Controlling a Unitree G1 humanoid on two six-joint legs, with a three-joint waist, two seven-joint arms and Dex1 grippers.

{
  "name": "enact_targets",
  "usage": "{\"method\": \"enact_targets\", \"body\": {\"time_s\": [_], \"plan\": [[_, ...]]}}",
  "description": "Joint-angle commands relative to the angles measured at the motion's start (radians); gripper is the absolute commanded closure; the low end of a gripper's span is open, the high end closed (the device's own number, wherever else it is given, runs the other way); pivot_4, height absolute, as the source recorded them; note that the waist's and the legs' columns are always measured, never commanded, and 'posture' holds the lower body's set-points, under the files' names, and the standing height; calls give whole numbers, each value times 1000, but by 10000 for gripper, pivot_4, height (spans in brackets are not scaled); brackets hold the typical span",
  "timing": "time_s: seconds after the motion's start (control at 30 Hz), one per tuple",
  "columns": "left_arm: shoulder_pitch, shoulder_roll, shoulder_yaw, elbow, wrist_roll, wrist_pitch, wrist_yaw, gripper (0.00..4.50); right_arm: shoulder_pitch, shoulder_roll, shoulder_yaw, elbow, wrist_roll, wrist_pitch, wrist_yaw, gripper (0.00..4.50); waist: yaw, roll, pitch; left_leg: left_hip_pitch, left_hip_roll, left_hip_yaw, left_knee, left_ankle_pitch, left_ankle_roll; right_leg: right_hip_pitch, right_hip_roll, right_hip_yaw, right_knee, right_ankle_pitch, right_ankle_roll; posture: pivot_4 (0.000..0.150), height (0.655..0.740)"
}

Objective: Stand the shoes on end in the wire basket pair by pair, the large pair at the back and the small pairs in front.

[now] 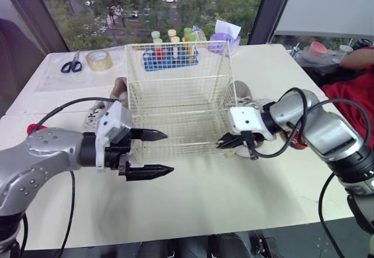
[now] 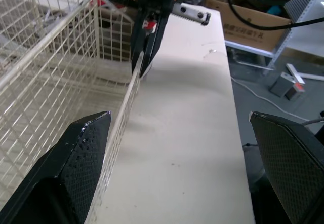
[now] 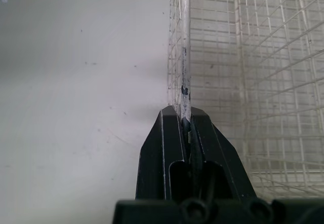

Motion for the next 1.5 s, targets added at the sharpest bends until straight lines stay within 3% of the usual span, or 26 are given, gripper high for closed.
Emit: {"method": "enact_targets", "body": {"time_s": [0.03,0.13,0.27,0.43,0.57,0.67,0.73,0.83,1.03,1.4,1.5], "plan": [[-19,0,5,-4,4,-11,-6,0,-7,22,-37,-2,-11,-36,-3,44696,-2,0,0,0,0,0,0,0,0,0,0,0,0,0,0,1500,7400],[-16,-3,18,3,-28,4,-5,0,-4,26,-67,0,-8,-22,-20,35513,-2,0,0,0,0,0,0,0,0,0,0,0,1,0,0,1500,7400],[-17,-7,54,19,-100,28,5,0,-20,36,-180,-54,88,113,-55,15637,5,0,0,0,0,0,0,1,-1,0,0,0,1,0,0,1500,7400],[20,-23,143,47,-235,70,104,0,-34,93,-560,-199,454,562,-212,15637,7,0,0,0,0,-3,1,1,-1,1,0,0,1,0,0,1500,7400],[148,-54,186,-8,-467,98,264,0,4,224,-891,-259,530,797,-504,15637,5,-3,-2,0,0,-4,1,-1,-3,1,-1,1,1,0,-1,1500,7400],[294,-68,180,-117,-536,83,341,0,202,388,-1004,-413,431,742,-754,7280,5,-9,-5,1,0,-4,0,-1,-4,1,-4,1,2,0,-1,1500,7400],[353,-83,162,-152,-493,61,372,0,317,454,-995,-483,390,689,-848,537,8,-6,-4,1,0,-4,-1,-1,-4,2,-5,1,2,0,-1,1500,7400],[438,-104,90,-187,-322,36,361,0,524,561,-902,-542,292,569,-974,537,7,0,-7,1,-4,-2,-1,-1,-5,1,-4,1,3,-1,-3,1500,7400],[468,-119,35,-182,-228,4,324,0,689,637,-760,-509,149,321,-1088,537,5,2,-8,2,0,0,-1,0,-5,-1,1,4,2,-1,-6,1500,7400],[418,-129,-12,-151,-151,-10,297,0,730,653,-654,-232,33,101,-1148,537,4,1,-8,1,5,2,-3,1,-7,-2,6,5,0,-1,-8,1500,7400],[410,-126,-18,-139,-128,-12,281,0,757,654,-631,-182,27,63,-1141,8664,5,0,-9,2,5,1,-3,1,-7,-2,6,5,0,-1,-8,1500,7400]]}}
